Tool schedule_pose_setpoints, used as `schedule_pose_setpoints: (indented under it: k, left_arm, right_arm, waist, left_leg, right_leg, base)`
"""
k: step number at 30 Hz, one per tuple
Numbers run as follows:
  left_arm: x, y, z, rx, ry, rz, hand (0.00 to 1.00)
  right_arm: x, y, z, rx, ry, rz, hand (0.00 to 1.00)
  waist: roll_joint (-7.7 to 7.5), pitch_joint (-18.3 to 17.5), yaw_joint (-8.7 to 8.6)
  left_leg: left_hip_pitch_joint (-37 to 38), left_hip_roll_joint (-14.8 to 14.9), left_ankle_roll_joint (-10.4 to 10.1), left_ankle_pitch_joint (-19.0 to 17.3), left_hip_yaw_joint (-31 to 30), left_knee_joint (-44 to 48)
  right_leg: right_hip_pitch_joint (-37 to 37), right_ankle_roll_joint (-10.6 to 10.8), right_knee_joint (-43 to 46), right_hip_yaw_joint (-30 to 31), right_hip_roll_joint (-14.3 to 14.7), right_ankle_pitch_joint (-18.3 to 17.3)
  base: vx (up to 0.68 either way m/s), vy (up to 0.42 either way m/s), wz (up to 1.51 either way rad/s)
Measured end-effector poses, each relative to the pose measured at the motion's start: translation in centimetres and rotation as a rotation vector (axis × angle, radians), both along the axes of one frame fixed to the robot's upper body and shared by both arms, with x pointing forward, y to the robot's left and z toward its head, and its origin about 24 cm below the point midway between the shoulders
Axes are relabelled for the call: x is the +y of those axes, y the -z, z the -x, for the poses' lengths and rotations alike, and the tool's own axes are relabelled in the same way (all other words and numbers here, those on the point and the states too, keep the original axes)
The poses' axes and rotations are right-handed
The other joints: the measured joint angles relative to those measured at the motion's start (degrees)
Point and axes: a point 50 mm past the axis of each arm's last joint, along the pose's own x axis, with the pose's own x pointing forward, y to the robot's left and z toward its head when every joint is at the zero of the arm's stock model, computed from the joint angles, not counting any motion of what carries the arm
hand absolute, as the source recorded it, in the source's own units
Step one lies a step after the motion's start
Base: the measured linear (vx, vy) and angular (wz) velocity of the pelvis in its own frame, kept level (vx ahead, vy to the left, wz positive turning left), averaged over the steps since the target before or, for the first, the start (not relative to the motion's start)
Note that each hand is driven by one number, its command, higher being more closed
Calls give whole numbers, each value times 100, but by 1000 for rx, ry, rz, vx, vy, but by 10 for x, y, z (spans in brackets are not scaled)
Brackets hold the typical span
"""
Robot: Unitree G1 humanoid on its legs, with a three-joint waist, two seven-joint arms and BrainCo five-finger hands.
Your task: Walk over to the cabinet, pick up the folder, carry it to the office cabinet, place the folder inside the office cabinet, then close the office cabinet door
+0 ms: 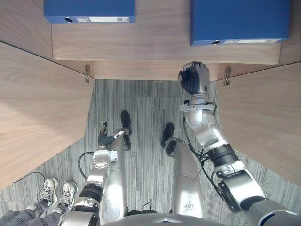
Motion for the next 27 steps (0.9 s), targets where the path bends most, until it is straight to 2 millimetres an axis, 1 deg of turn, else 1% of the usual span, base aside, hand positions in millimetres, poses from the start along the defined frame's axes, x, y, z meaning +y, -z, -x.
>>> schedule_pose_setpoints:
  k: [1,3,4,6,7,9,13,15,18,22,24,27]
  left_arm:
    - [0,-3,-2,-15,1,-1,0]
    - [7,-12,-9,-52,-7,-17,0]
    - [9,-14,-11,-57,-13,-19,0]
    - [19,-16,-11,-63,-42,-27,0]
    - [19,-17,-12,-70,-44,-26,0]
    - [19,-23,-14,-102,-43,-25,0]
    - [24,-30,-17,-142,-61,-11,0]
    - [24,-32,-19,-153,-62,-12,0]
    - [24,-34,-19,-159,-62,-11,0]
    - [26,-37,-20,-175,-64,-10,0]
    - [26,-39,-20,-187,-67,1,0]
    - [25,-40,-20,-188,-64,6,0]
  right_arm:
    - [-2,-3,-2,-3,5,1,100]
    - [-10,-18,-10,-18,17,-30,100]
    - [-12,-22,-11,-24,19,-31,100]
    - [-15,-37,-16,-42,8,-75,100]
    - [-17,-40,-18,-42,12,-80,100]
    - [-22,-56,-22,-65,12,-109,100]
    - [-29,-79,-25,-104,7,-142,100]
    - [-33,-83,-29,-94,22,-153,100]
    - [-39,-90,-30,-102,29,-167,100]
    - [-41,-109,-32,-139,23,-180,100]
    - [-45,-121,-33,-154,30,-173,100]
    - [-51,-133,-34,-153,25,-186,100]
  waist:
    - [0,0,1]
    - [-4,3,24]
    - [-1,5,27]
    - [-7,10,21]
    - [-7,10,26]
    - [-6,12,34]
    - [-4,21,36]
    - [-4,37,43]
    - [-4,38,57]
    - [0,83,41]
    - [-1,133,55]
    - [0,136,55]
  left_leg:
    - [-102,9,10,-12,-26,77]
    - [-492,31,44,-48,-88,347]
    - [-569,37,55,-49,-94,409]
    - [-808,52,56,-64,-121,588]
    - [-856,55,56,-64,-133,621]
    - [-1038,56,54,-64,-174,720]
    - [-1265,49,63,-50,-174,735]
    - [-1299,49,63,-38,-177,724]
    - [-1334,46,25,-13,-178,703]
    - [-1392,43,63,21,-179,689]
    - [-1394,30,57,34,-188,647]
    - [-1399,1,19,76,-215,546]
  right_leg:
    - [-83,-1,68,-6,1,-11]
    - [-444,-17,349,-7,-15,-80]
    - [-518,-17,408,-5,-20,-96]
    - [-763,-21,618,10,-38,-147]
    - [-807,-18,658,10,-39,-154]
    - [-986,-21,783,4,-51,-178]
    - [-1243,13,879,-1,-81,-206]
    - [-1275,13,885,-17,-88,-206]
    - [-1295,19,871,-36,-99,-214]
    - [-1338,2,856,-49,-106,-203]
    - [-1339,-5,838,-72,-117,-199]
    - [-1337,-5,776,-119,-133,-199]
  base:
    - [-16,-41,2]
    - [-21,-36,2]
    - [-18,-33,1]
    - [-9,-15,0]
    - [-27,-32,2]
    - [-19,-15,1]
    - [-25,-16,2]
    - [-19,-19,4]
    - [0,-12,3]
    - [0,0,0]
    - [8,-15,5]
    - [6,-15,7]
